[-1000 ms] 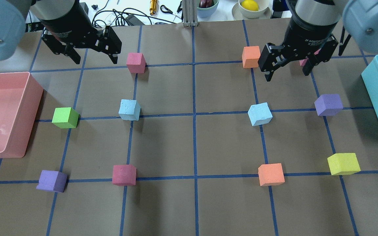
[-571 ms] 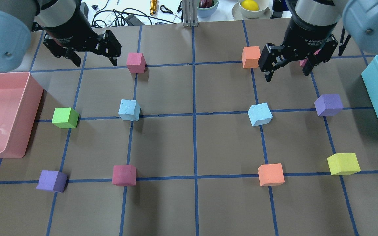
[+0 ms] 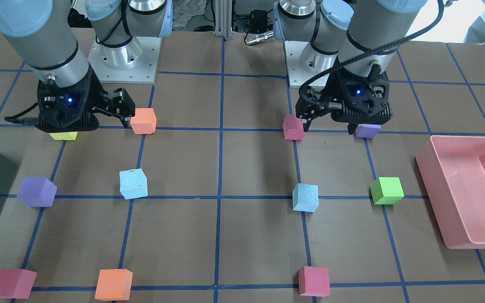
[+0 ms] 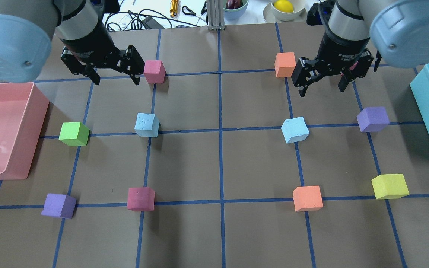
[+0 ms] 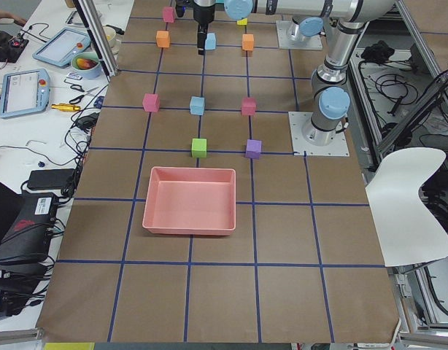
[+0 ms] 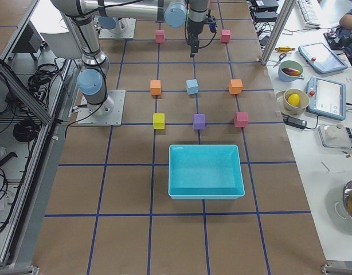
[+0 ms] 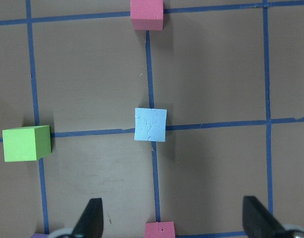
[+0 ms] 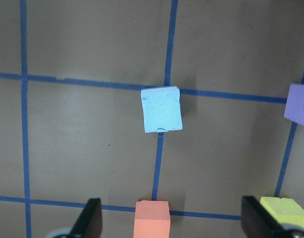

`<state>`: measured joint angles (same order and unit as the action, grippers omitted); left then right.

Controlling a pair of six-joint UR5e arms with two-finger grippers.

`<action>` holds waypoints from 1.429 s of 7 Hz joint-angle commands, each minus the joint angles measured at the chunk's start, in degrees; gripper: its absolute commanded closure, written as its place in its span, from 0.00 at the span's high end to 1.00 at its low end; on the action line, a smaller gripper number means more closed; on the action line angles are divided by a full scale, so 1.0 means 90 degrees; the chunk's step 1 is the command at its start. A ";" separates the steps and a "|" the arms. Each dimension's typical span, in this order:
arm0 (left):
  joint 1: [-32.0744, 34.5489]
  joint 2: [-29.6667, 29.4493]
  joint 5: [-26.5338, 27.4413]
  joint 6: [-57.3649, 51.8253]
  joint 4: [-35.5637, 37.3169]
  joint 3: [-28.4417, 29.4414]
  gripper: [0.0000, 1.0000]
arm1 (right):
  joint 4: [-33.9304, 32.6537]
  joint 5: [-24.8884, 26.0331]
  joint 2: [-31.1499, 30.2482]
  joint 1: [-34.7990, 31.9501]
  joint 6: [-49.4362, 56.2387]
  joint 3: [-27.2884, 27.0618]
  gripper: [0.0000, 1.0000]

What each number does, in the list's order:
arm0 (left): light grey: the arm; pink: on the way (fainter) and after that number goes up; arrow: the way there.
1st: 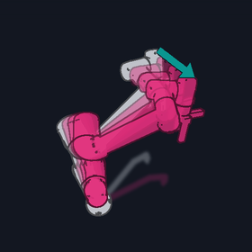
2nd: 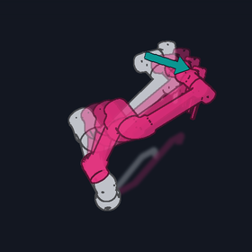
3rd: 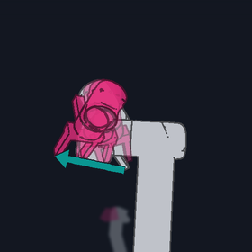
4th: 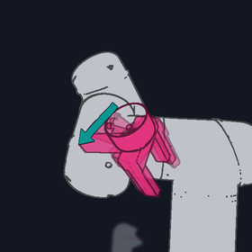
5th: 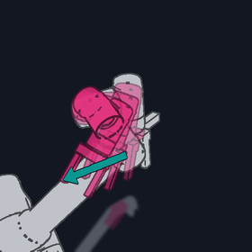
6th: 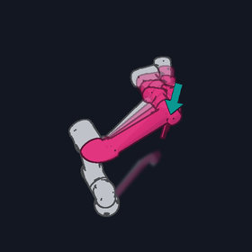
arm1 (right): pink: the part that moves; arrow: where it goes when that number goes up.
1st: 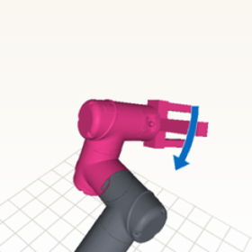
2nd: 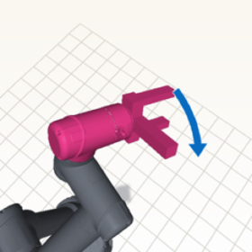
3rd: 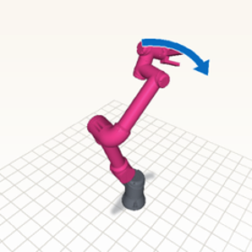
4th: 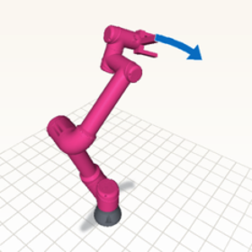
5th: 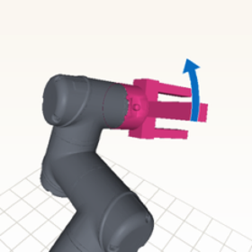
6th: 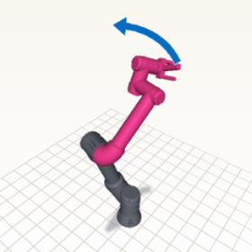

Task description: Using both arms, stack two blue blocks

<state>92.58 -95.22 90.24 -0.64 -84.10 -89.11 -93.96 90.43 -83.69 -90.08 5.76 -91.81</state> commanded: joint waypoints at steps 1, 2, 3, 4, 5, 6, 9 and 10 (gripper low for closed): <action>0.0006 -0.0570 0.0002 -0.0007 0.0746 -0.0526 1.00 | -0.1815 0.0030 0.0934 0.0028 0.0247 -0.0829 0.97; -0.0013 -0.0863 -0.0007 -0.0026 0.1321 -0.0800 1.00 | -0.3092 0.0030 0.1248 0.0038 0.0287 -0.1482 0.97; -0.0023 -0.1243 0.0002 -0.0085 0.1840 -0.0899 1.00 | -0.3898 0.0030 0.1455 0.0038 0.0288 -0.1943 0.96; -0.0023 -0.1556 0.0012 -0.0172 0.1951 -0.0910 1.00 | -0.4196 0.0030 0.1495 0.0038 0.0288 -0.2161 0.94; -0.0013 -0.1694 0.0012 -0.0173 0.1943 -0.0919 1.00 | -0.4218 0.0001 0.1563 0.0038 0.0297 -0.2230 0.85; -0.0023 -0.1773 0.0022 -0.0173 0.1952 -0.1036 1.00 | -0.4054 -0.0009 0.1603 0.0028 0.0414 -0.2231 0.54; -0.0052 -0.1959 0.0217 -0.0173 0.2625 -0.1446 1.00 | -0.3672 -0.0444 0.1554 -0.0272 -0.0041 -0.1814 0.28; -0.0052 -0.2027 0.0217 -0.0163 0.2674 -0.1544 1.00 | -0.3198 -0.0719 0.1641 -0.0680 -0.0586 -0.1250 0.28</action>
<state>92.14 -112.64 92.07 -2.16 -60.95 -101.96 -126.29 87.12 -69.55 -92.68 5.42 -107.97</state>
